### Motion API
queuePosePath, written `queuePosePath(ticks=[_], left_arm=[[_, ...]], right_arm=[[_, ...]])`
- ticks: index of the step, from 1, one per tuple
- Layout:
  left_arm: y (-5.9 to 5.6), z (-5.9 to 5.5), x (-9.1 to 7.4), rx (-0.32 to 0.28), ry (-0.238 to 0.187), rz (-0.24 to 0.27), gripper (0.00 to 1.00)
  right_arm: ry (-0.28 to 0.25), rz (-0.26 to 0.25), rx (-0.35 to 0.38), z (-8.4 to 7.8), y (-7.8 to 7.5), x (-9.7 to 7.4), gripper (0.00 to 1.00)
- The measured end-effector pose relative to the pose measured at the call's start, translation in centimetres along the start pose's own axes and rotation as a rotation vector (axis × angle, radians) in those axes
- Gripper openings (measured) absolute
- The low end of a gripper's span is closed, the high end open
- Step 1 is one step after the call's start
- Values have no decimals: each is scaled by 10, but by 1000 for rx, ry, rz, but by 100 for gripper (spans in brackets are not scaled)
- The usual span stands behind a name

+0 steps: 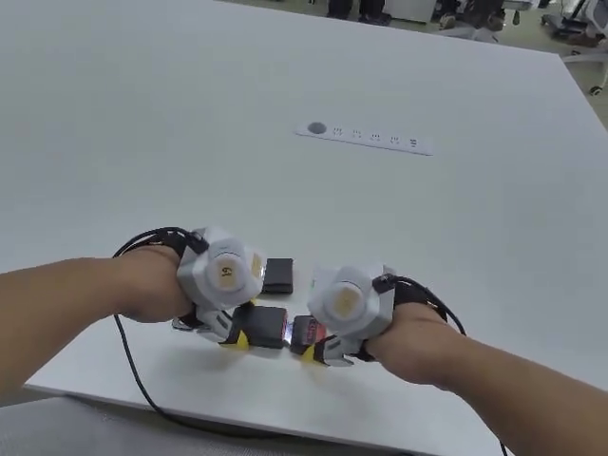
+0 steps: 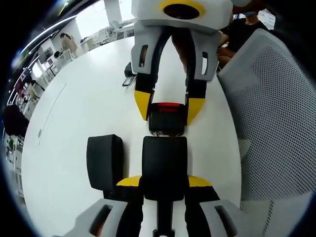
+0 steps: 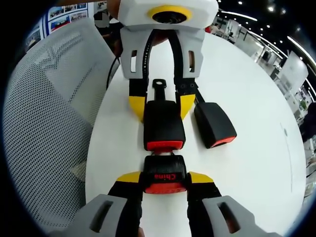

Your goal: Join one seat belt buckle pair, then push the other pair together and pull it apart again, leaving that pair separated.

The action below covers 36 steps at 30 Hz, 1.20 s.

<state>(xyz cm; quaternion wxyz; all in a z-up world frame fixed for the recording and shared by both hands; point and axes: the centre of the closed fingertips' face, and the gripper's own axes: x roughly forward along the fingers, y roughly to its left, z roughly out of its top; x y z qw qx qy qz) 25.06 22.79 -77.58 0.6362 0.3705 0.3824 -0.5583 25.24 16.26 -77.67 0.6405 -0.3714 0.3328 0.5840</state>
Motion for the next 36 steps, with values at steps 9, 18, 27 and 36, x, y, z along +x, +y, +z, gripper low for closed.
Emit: queuePosePath(ticks=[9,18,27,36], left_arm=[[1,-1,-1,-29,-9,31,33],[2,-2,-1,-48,-9,48,34],[-3,-4,-13,-17,-1,71,44],[9,10,-38,-95,-96,104,43]], right_arm=[[-15,4,26,2,1,1,32],[-1,-6,15,1,1,-1,32],[-39,-24,26,10,-1,-15,32],[-59,-44,12,15,-5,-27,33]])
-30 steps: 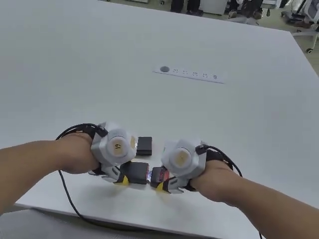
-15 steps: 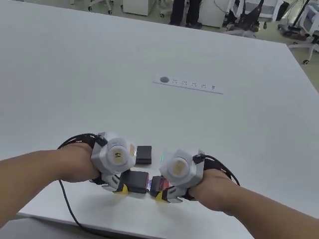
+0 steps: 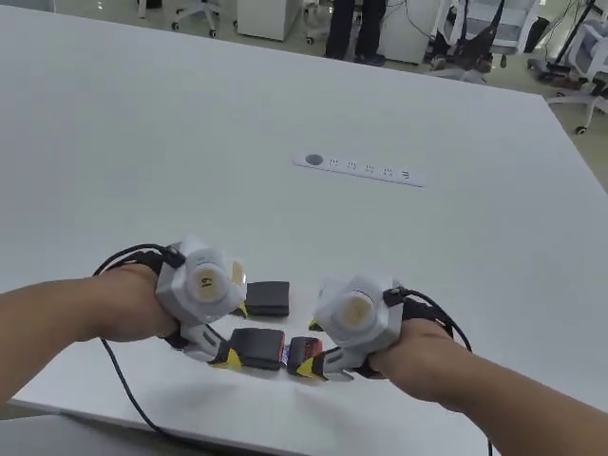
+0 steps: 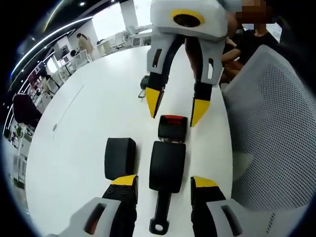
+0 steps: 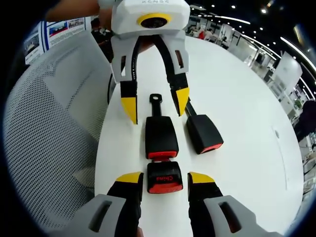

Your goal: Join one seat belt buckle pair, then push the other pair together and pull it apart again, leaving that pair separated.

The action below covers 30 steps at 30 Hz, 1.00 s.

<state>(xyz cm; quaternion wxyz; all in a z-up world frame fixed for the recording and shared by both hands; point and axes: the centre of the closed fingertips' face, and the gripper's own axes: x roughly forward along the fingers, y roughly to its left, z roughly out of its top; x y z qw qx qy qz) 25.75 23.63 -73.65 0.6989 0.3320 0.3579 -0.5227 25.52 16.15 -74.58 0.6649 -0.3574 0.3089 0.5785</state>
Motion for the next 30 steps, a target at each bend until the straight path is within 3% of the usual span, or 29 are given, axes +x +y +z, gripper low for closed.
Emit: queuePosePath(ticks=[2,6,12,20,25,30], left_arm=[[3,13,-7,-10,-24,8,42],[11,25,-9,0,-45,21,42],[26,32,-2,13,-60,17,41],[58,25,3,11,-38,32,41],[67,21,8,44,-12,45,37],[64,10,21,47,34,8,39]], right_arm=[[-3,-7,1,1,-3,-5,33],[-6,-27,-1,0,-14,-14,33],[17,-62,-9,-16,-32,-22,36],[57,-62,8,-49,-49,-35,32],[95,-75,1,-71,-72,-44,31],[121,-85,26,-94,-92,-53,32]])
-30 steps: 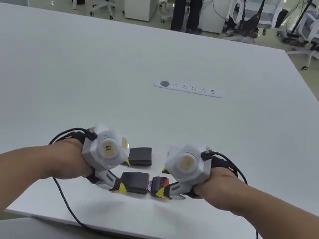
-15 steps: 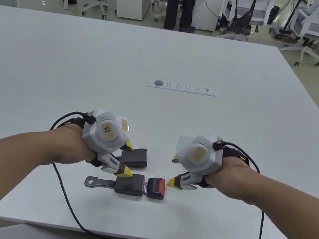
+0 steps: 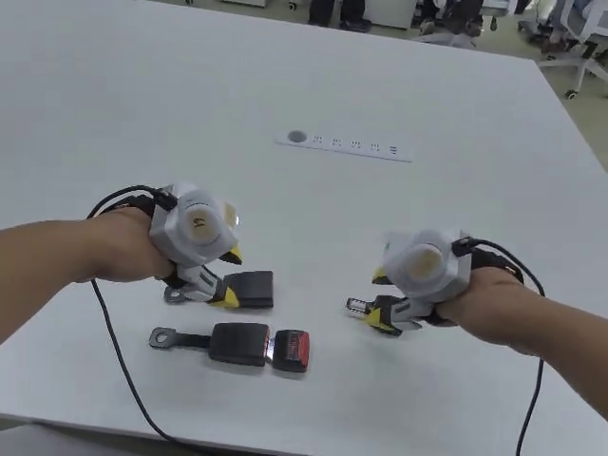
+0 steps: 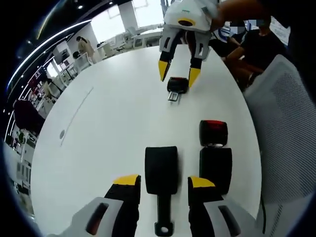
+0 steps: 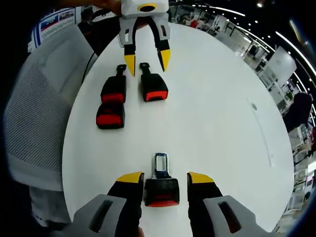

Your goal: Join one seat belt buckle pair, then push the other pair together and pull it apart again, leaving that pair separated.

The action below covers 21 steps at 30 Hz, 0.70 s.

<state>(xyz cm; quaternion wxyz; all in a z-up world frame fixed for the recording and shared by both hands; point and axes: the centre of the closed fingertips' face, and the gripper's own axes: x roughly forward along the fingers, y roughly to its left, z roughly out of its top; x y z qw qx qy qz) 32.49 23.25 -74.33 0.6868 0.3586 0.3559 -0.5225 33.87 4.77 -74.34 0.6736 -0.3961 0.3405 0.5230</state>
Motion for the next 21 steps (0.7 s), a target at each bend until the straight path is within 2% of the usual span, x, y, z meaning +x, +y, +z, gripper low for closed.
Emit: queuePosePath(ticks=[4,7,12,16,21], left_arm=[[2,-7,5,-15,14,-10,40],[6,-14,10,-29,23,-16,40],[4,-13,14,-23,38,-36,40],[4,-13,17,-7,55,-51,39],[7,-12,23,13,65,-65,36]], right_arm=[[6,17,14,-14,-5,1,29],[-9,29,24,-11,-3,-1,28],[-16,78,11,-15,9,-2,31],[24,87,-31,-29,11,3,32],[27,95,-16,-32,9,9,31]])
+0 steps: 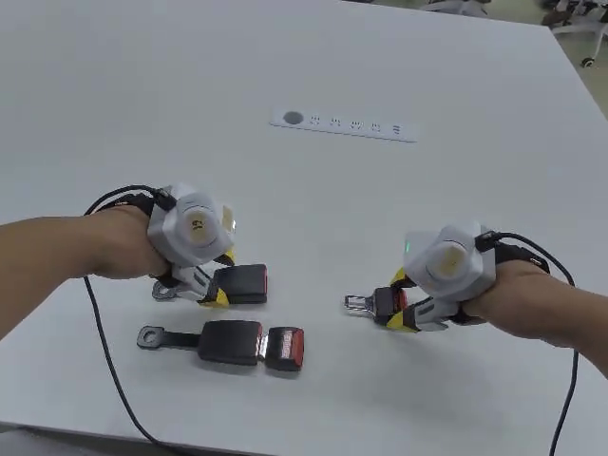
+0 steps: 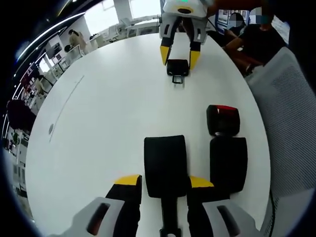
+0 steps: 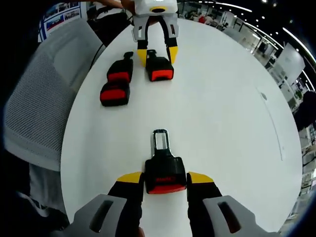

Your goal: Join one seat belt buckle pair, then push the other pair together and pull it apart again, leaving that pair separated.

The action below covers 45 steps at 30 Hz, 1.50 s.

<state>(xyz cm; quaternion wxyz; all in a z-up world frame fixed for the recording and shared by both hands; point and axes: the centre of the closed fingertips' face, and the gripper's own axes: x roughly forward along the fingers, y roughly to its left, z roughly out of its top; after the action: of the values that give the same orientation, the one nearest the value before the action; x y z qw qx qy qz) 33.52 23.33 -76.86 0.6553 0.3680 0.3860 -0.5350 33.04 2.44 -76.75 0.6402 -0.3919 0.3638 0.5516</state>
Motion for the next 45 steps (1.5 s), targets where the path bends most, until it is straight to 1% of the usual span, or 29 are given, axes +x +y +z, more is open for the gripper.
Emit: queuePosePath(ticks=[3,4,7,11,13,18,21,23,28,31,35,39,40,43,45], left_arm=[[-3,0,3,12,9,-24,36],[-4,1,3,10,4,-31,34],[-5,0,4,7,3,-37,34],[-5,-1,5,20,0,-58,34],[-7,0,5,52,4,-69,34],[-12,4,5,84,25,-73,33],[-9,2,6,107,46,-76,33],[-11,2,6,117,59,-77,33],[-11,1,6,114,72,-77,33],[-9,-1,7,111,74,-72,33],[-8,-3,8,102,74,-69,33],[-7,-3,8,101,73,-71,33],[-8,-3,8,101,73,-71,33],[-7,-3,8,97,74,-68,33],[-8,-2,8,94,74,-67,33]], right_arm=[[7,4,-10,-1,0,4,32],[9,4,-11,-1,0,3,32],[7,2,2,-2,0,3,32],[10,10,-1,-2,1,4,31],[11,14,-6,-2,2,4,32],[8,22,8,-4,-1,7,32],[6,26,9,-3,0,7,32],[5,27,10,-3,0,7,31],[-5,17,30,-2,-1,8,31],[-18,17,33,7,5,11,31],[-29,16,26,18,8,16,31],[-40,15,24,29,6,22,31],[-44,16,20,34,9,25,31],[-56,16,21,46,8,30,31],[-63,17,22,57,11,34,31]])
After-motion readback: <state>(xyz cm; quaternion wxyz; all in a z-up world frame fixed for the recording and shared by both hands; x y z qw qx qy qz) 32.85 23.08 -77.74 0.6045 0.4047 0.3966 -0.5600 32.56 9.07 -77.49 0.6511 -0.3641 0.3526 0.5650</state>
